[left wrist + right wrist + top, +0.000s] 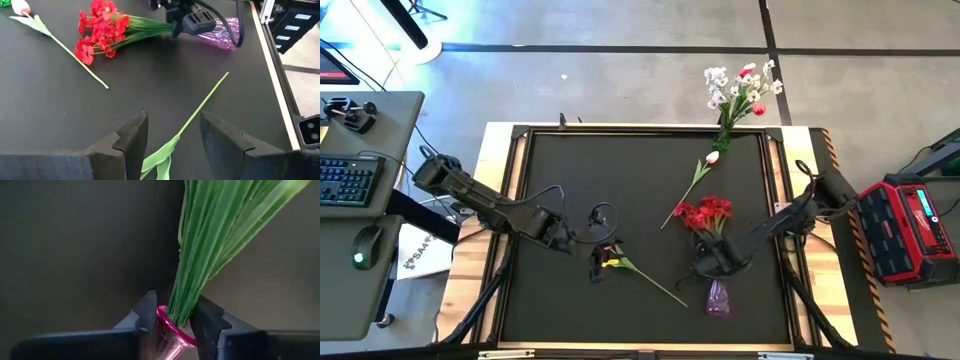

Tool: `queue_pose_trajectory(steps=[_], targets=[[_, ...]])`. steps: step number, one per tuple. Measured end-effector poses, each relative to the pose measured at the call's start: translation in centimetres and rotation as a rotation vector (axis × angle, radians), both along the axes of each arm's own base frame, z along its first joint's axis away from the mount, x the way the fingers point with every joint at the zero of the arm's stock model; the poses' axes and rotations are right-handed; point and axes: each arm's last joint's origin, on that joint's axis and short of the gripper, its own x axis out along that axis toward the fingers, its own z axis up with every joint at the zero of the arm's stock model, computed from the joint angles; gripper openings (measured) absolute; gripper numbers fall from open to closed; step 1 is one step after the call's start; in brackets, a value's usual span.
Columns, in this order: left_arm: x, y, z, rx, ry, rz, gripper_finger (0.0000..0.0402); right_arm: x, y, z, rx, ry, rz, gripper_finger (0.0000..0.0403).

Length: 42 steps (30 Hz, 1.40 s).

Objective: Sort flowers into vase by color
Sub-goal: Adjust the violet vase

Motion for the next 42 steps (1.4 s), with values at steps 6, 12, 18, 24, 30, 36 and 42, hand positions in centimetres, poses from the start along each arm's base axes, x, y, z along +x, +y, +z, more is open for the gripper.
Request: queue_pose_trajectory(steps=[6,12,18,24,30,36,42], targets=[[0.0,0.0,0.0,0.03,0.002,-0.022,0.0165,-0.6,0.8,0.6,-0.063,-0.064,-0.022,0.0067],[0.2,0.5,0.0,0.039,0.001,-0.014,0.0165,-1.5,1.5,1.5,-0.16,-0.143,-0.009,0.0067],[0.2,0.6,0.0,0.04,0.0,-0.011,0.0165,-2.9,1.6,3.6,-0.306,-0.265,0.067,0.0066],[0.4,1.0,0.0,0.04,0.0,0.004,0.0165,-3.9,2.0,7.2,-0.57,-0.297,0.272,0.0066],[0.5,1.2,0.0,0.027,0.001,0.024,0.0165,-4.7,2.8,8.4,-0.781,-0.329,0.368,0.0065],[0.5,1.2,0.0,0.003,0.001,0.042,0.0165,-5.6,4.5,6.5,-0.82,-0.351,0.384,0.0065],[0.7,1.9,0.0,-0.025,-0.002,0.075,0.0165,-6.5,5.2,7.3,-0.724,-0.31,0.376,0.0065]])
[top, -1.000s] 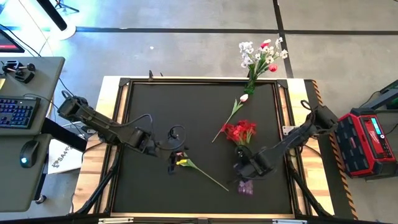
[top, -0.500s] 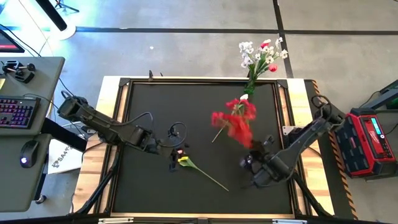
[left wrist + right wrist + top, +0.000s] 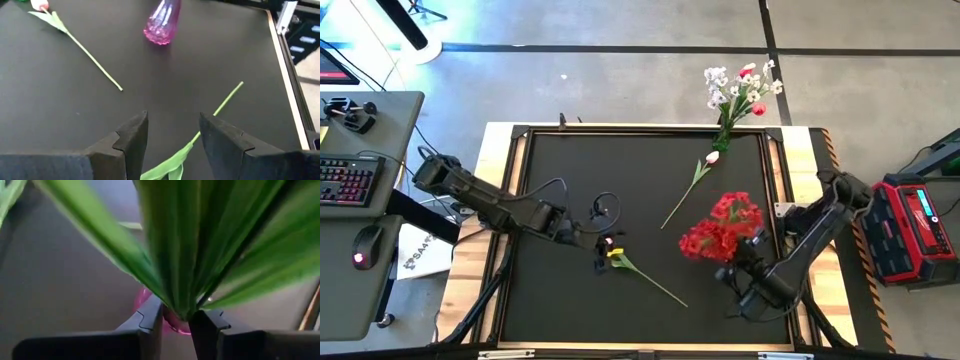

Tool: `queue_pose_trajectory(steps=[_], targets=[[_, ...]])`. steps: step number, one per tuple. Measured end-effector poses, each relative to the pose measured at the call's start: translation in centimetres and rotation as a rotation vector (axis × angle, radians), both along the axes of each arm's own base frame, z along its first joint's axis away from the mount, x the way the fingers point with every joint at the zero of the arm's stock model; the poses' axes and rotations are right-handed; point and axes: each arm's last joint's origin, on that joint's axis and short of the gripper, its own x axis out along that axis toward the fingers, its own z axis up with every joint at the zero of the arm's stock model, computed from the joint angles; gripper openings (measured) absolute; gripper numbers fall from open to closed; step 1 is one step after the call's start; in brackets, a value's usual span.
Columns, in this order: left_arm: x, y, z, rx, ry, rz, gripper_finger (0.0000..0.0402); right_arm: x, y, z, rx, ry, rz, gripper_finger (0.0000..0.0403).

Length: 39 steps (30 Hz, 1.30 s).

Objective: Sort flowers into vase by color
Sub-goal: Adjust the violet vase, then put the top pink tulip into the violet vase

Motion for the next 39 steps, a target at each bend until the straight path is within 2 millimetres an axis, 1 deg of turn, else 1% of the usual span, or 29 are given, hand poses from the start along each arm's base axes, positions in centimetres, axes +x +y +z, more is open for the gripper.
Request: queue_pose_trajectory(steps=[3,7,10,12,13,18,20,22,29,33,36,39], targets=[[0.3,0.5,0.1,-0.014,-0.014,0.014,0.0165,-0.4,-0.1,1.9,0.067,0.05,-0.017,0.0065],[0.6,1.0,0.3,-0.029,-0.035,0.026,0.0165,-1.2,-1.2,5.4,0.133,0.048,-0.009,0.0066],[0.8,1.3,0.5,-0.038,-0.065,0.037,0.0165,-1.7,-1.9,6.4,0.175,0.021,-0.002,0.0066],[0.9,1.3,0.6,-0.042,-0.078,0.039,0.0164,-1.9,-1.9,6.3,0.188,-0.008,0.012,0.0066],[1.0,1.4,0.7,-0.042,-0.081,0.041,0.0164,-2.0,-1.7,6.0,0.189,-0.01,0.017,0.0066],[0.9,1.1,0.7,-0.061,-0.082,0.052,0.0155,-2.3,0.0,3.2,0.19,-0.025,0.036,0.0066],[0.8,1.0,0.7,-0.062,-0.082,0.047,0.015,-2.4,0.9,2.2,0.195,0.003,0.05,0.0066],[0.8,0.8,0.6,-0.062,-0.081,0.042,0.0145,-2.6,1.4,1.7,0.212,0.044,0.049,0.0066],[0.9,1.0,0.6,-0.068,-0.082,0.055,0.0135,-3.2,1.6,1.9,0.234,0.038,0.056,0.0067],[1.1,1.1,0.4,-0.075,-0.091,0.09,0.0135,-3.6,2.3,2.1,0.327,-0.005,0.034,0.008],[2.6,1.5,-0.7,-0.074,-0.116,0.123,0.0135,-4.4,2.1,2.9,0.428,-0.092,-0.068,0.0103],[5.4,3.2,-2.5,-0.138,-0.147,0.156,0.014,-5.3,1.4,4.0,0.55,-0.186,-0.227,0.0124]])
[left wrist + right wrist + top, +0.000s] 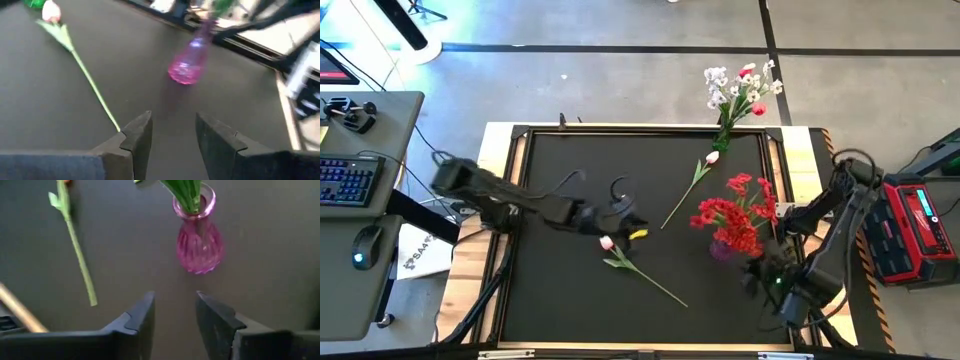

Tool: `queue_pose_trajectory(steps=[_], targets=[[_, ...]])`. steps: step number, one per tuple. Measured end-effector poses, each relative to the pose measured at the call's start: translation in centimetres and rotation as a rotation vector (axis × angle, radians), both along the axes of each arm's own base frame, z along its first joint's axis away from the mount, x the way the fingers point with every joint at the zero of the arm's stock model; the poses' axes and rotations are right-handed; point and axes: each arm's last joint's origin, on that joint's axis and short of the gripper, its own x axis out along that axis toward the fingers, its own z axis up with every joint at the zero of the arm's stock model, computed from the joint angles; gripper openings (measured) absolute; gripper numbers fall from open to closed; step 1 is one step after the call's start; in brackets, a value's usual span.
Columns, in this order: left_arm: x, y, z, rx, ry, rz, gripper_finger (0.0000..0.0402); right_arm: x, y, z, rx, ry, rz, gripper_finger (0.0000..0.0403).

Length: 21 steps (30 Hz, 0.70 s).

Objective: Sort flowers into vase by color
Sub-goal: Put the top pink tulip into the violet vase

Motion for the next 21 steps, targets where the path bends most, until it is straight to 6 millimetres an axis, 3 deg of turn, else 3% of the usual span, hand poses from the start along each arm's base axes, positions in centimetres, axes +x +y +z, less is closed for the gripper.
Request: queue_pose_trajectory(steps=[3,13,21], targets=[[2.6,2.2,-2.0,-0.001,0.054,0.06,0.0147,-0.3,-0.5,1.2,0.103,-0.046,-0.023,0.0133],[9.7,8.9,-5.5,0.034,0.111,0.143,0.0171,-0.8,-1.7,2.7,0.165,-0.099,-0.018,0.0133],[13.4,12.6,-9.0,0.024,0.135,0.22,0.0186,-0.7,-1.5,2.8,0.203,-0.116,-0.042,0.0133]])
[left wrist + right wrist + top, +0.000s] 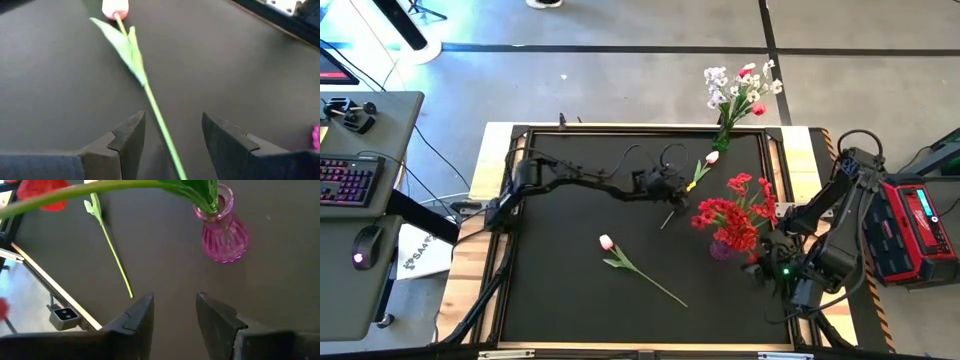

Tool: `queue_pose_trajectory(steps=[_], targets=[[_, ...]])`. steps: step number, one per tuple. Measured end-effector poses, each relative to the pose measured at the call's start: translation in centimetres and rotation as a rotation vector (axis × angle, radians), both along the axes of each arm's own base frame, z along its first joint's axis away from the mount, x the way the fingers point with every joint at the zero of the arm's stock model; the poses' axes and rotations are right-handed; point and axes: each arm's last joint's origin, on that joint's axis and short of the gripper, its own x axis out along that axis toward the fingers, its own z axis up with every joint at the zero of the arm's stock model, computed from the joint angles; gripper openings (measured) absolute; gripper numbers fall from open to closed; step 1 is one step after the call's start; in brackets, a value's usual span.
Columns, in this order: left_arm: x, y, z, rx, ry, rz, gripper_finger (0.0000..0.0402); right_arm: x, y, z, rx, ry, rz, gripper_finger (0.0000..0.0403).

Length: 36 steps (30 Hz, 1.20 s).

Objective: Sort flowers into vase by color
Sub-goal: Put the top pink tulip into the violet vase

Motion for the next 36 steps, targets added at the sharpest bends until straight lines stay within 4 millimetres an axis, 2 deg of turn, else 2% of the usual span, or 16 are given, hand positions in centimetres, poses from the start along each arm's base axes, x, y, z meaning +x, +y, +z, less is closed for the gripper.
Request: queue_pose_trajectory(steps=[6,13,16,18,23,24,32,36], targets=[[1.6,0.8,-2.3,-0.024,0.016,0.0,0.0186,0.1,0.2,0.0,0.024,-0.01,-0.006,0.0133],[1.7,0.7,-4.2,-0.035,0.069,-0.001,0.0181,0.2,0.2,0.0,0.036,-0.001,-0.007,0.0132],[1.6,0.7,-4.5,-0.035,0.102,0.005,0.0156,0.4,0.1,0.0,0.045,0.014,-0.015,0.0132],[1.4,0.7,-4.6,-0.034,0.122,0.008,0.0125,0.5,0.0,0.0,0.046,0.014,-0.024,0.0132],[1.2,0.8,-4.5,-0.032,0.138,0.018,0.0021,0.9,-0.1,0.0,0.061,0.004,-0.041,0.0132],[1.2,0.8,-4.5,-0.033,0.136,0.02,0.0011,1.0,-0.1,0.1,0.069,-0.002,-0.043,0.0132],[0.8,0.5,-3.1,-0.102,0.146,-0.028,0.0003,0.6,1.2,0.6,0.173,-0.064,0.008,0.0133],[0.5,-0.1,-0.8,-0.104,0.131,-0.047,0.0002,-0.1,1.9,0.9,0.211,-0.1,0.044,0.0133]])
